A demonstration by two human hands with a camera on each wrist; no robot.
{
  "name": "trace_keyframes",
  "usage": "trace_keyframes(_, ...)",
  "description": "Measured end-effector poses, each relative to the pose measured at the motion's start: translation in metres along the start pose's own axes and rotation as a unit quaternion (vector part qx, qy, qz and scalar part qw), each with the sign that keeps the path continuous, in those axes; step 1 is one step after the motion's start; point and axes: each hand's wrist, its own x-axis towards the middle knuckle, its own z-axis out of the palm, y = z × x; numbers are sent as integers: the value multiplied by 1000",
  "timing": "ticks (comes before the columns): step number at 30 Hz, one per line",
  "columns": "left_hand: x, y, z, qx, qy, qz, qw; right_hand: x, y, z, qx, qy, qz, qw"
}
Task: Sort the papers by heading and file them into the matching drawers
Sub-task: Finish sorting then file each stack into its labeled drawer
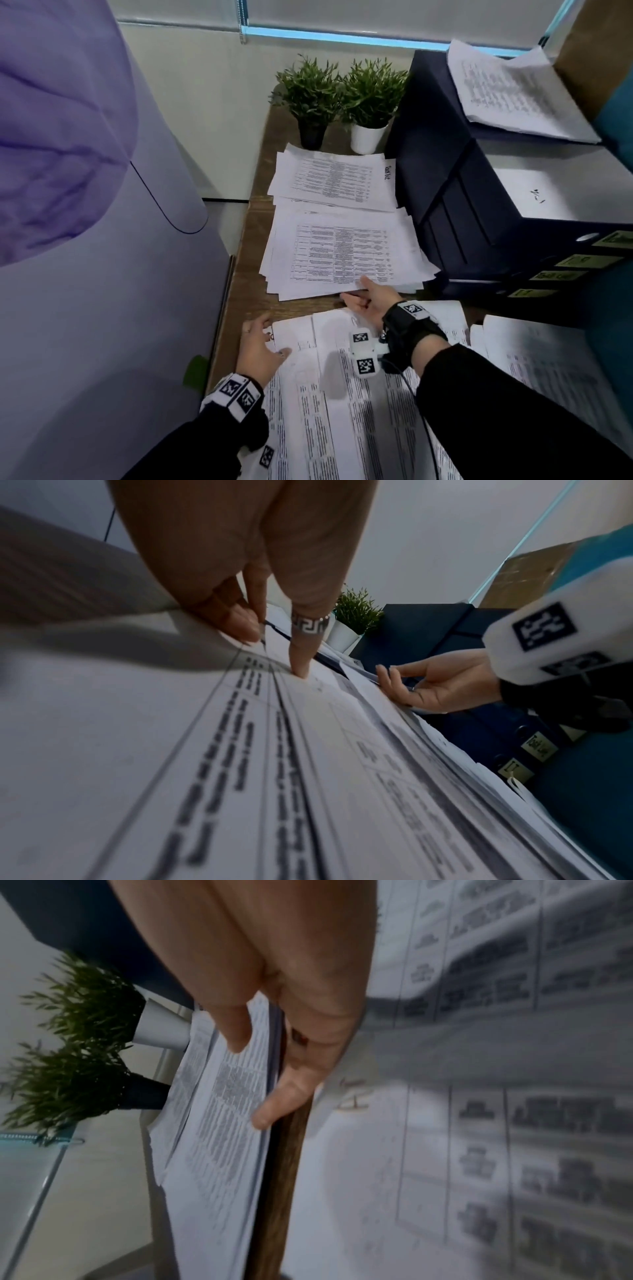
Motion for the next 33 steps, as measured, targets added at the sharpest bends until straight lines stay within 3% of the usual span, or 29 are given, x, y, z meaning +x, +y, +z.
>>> trace_keyframes(5, -1, 3, -3, 6, 16, -8, 1000, -16, -20, -17, -204, -30, 25, 978)
trace_keyframes(8, -3, 3, -4, 61, 56, -1, 997, -35, -26, -29, -286, -57, -35, 956)
trace_keyframes(10, -5, 4, -6, 72, 49, -12, 996, -49, -19, -41, -334, -64, -101, 935)
trace_keyframes(14, -7, 6, -8, 0, 1, -39, 999, -68, 13, -66, -493, -69, -176, 850)
trace_keyframes(19, -17, 0, -13, -160, -21, -71, 984, -79, 43, -62, -581, -131, -245, 765)
trace_keyframes(25, -36, 2, -19, -322, -201, -110, 919, -79, 55, -20, -645, -209, -304, 669)
trace_keyframes(27, -40, 6, -24, -342, -226, -112, 905, -76, 52, -7, -686, -174, -329, 625)
trace_keyframes(30, -41, 3, -29, -353, -196, -111, 908, -72, 42, -5, -714, -109, -387, 574)
trace_keyframes(33, -38, -5, -32, -352, -128, -105, 921, -71, 36, -15, -670, -89, -444, 589)
